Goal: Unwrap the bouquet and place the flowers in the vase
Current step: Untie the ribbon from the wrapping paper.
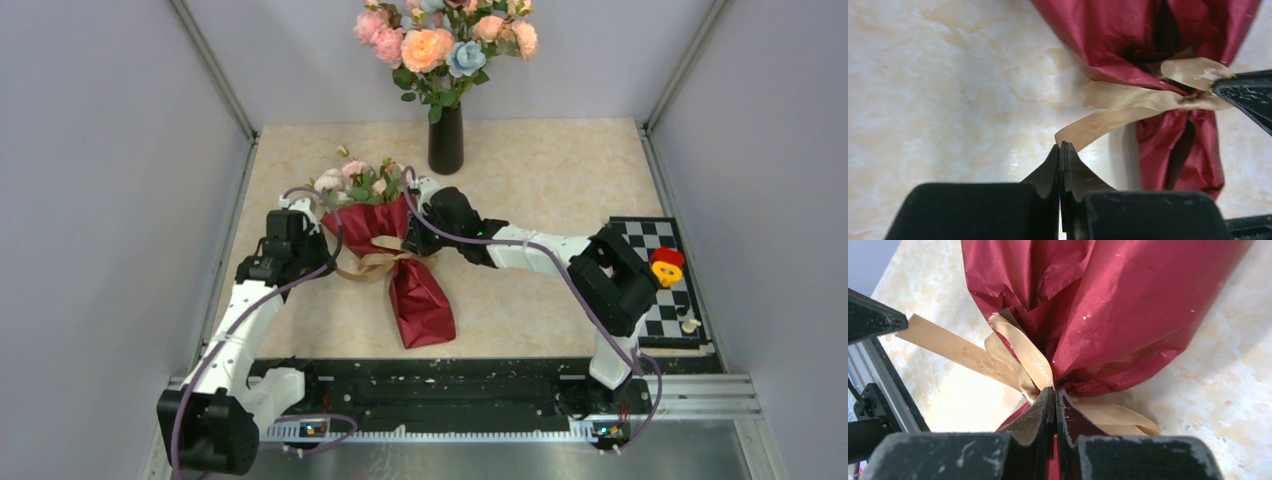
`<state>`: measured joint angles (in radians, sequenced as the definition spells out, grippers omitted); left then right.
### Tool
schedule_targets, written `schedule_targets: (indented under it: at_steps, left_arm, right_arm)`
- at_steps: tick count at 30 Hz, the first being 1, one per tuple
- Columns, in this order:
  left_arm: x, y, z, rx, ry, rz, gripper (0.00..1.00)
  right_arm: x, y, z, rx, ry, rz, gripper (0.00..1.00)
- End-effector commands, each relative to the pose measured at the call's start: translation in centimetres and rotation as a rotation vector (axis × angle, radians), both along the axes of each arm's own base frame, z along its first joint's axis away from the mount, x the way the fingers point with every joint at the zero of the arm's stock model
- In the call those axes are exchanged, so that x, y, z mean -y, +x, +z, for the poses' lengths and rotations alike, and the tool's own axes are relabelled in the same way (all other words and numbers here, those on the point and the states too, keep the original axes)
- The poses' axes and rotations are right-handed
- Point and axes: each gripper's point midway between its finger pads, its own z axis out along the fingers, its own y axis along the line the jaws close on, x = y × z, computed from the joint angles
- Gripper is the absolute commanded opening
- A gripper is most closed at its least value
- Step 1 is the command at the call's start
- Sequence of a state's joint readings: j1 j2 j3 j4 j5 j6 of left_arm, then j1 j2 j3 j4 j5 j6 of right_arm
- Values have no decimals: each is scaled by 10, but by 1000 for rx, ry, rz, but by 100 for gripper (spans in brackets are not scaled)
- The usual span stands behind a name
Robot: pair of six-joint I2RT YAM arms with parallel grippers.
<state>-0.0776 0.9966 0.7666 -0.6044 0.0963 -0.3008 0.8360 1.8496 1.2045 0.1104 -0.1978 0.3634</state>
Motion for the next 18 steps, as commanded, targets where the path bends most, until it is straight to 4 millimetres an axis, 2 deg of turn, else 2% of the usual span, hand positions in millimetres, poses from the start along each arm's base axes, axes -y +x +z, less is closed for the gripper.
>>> schedule_targets:
  at_steps: [1, 9, 11, 15, 18]
  left_arm:
    - [35, 7, 21, 87, -137, -49, 0]
    - [98, -2, 19, 92, -226, -112, 0]
    - [111, -3, 19, 99, -265, -117, 0]
    - [129, -4, 16, 109, -327, -115, 0]
    - [132, -4, 11, 101, -343, -91, 0]
  right_arm:
    - [11, 1, 39, 92, 11, -39, 4]
    - [40, -4, 34, 103, -35, -108, 4]
    - [47, -5, 31, 97, -32, -129, 0]
    - [62, -4, 30, 100, -20, -184, 0]
    - [76, 5, 34, 126, -16, -253, 0]
